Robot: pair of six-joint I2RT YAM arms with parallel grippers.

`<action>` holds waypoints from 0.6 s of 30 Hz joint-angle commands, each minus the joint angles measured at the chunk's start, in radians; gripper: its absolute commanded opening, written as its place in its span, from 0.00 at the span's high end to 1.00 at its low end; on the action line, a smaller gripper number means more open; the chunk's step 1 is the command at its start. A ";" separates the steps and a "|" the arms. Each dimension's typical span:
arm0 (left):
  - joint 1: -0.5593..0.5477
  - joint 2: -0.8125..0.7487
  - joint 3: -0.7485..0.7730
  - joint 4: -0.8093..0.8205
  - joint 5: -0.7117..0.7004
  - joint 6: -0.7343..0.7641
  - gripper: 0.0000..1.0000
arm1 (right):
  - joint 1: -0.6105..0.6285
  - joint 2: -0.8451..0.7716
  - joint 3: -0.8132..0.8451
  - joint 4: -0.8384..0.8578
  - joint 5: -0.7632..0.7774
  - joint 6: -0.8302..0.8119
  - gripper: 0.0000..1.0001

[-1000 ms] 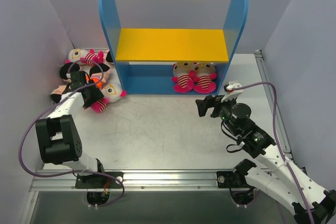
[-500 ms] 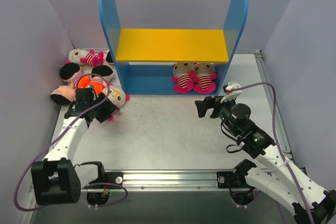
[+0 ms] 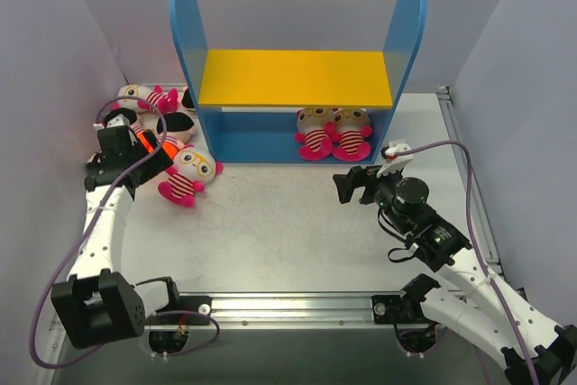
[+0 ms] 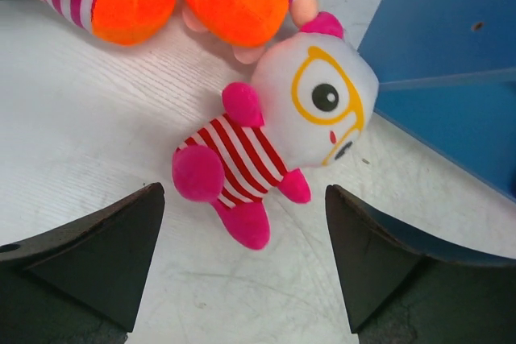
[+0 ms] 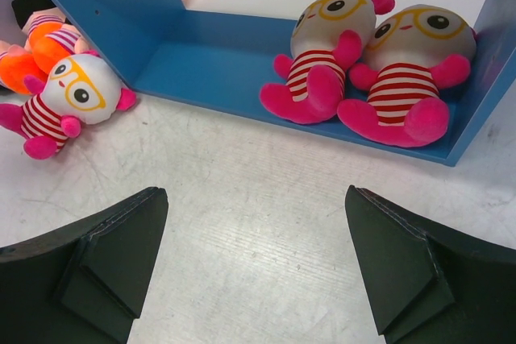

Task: Place and organize the stuffed toys onto the shelf
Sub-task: Grab a stuffed toy with the left arm

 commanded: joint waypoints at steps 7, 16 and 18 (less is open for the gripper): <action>0.023 0.353 0.111 0.100 0.187 0.142 0.10 | -0.002 0.017 -0.014 0.048 -0.021 -0.009 0.03; 0.025 0.373 -0.041 0.135 0.197 0.042 0.26 | -0.001 0.033 -0.014 0.058 -0.039 -0.020 0.03; 0.022 0.351 -0.070 0.139 0.223 0.001 0.41 | -0.001 0.039 -0.011 0.058 -0.053 -0.026 0.03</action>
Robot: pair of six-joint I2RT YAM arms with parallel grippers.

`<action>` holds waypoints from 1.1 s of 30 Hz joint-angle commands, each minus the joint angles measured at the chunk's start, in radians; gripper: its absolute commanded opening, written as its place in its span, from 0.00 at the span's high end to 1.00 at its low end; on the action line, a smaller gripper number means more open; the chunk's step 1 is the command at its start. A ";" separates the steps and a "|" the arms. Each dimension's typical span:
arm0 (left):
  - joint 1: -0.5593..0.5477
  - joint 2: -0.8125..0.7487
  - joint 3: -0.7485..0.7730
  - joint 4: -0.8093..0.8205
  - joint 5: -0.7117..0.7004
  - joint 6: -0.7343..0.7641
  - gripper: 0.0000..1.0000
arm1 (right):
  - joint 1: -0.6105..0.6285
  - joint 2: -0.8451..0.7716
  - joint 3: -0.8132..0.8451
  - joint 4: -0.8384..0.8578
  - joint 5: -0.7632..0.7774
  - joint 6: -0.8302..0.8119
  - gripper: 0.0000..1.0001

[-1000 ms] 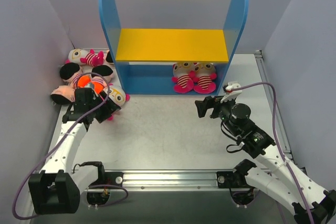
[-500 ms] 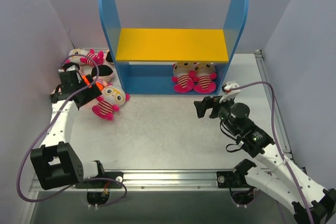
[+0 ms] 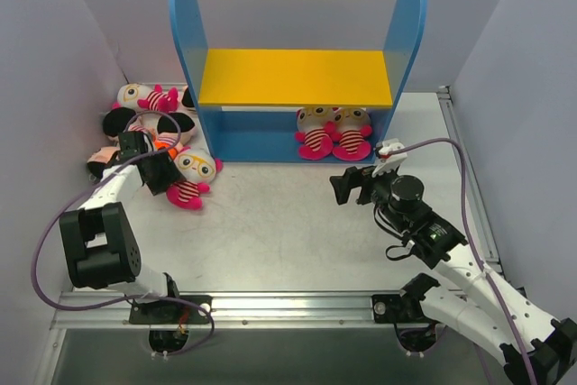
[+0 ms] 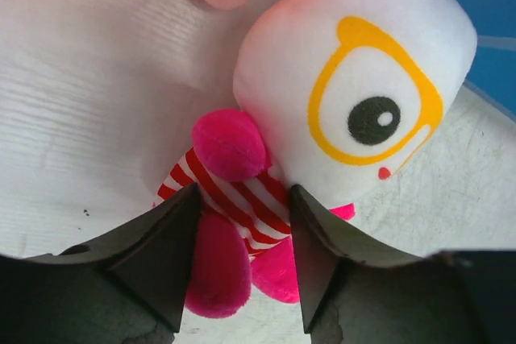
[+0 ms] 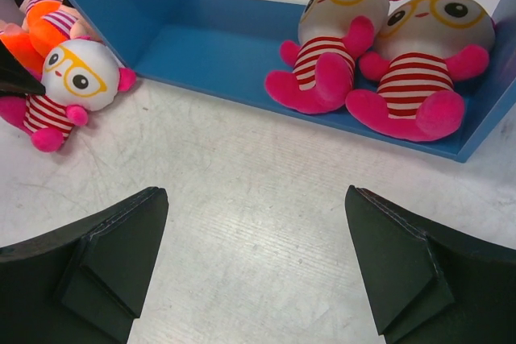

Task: Place and organize the stuffed toys onto the shelf
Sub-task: Grab a stuffed toy with the left arm

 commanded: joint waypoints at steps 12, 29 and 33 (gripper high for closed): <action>-0.069 -0.463 -0.342 0.108 0.180 -0.300 0.97 | 0.020 0.094 -0.003 0.102 -0.233 0.035 0.05; -0.462 -0.819 -0.608 0.498 0.008 -0.798 0.98 | 0.206 0.332 -0.145 0.544 -0.339 0.411 0.07; -0.549 -0.827 -0.628 0.513 -0.087 -0.812 0.97 | 0.229 0.404 -0.138 0.560 -0.302 0.439 0.07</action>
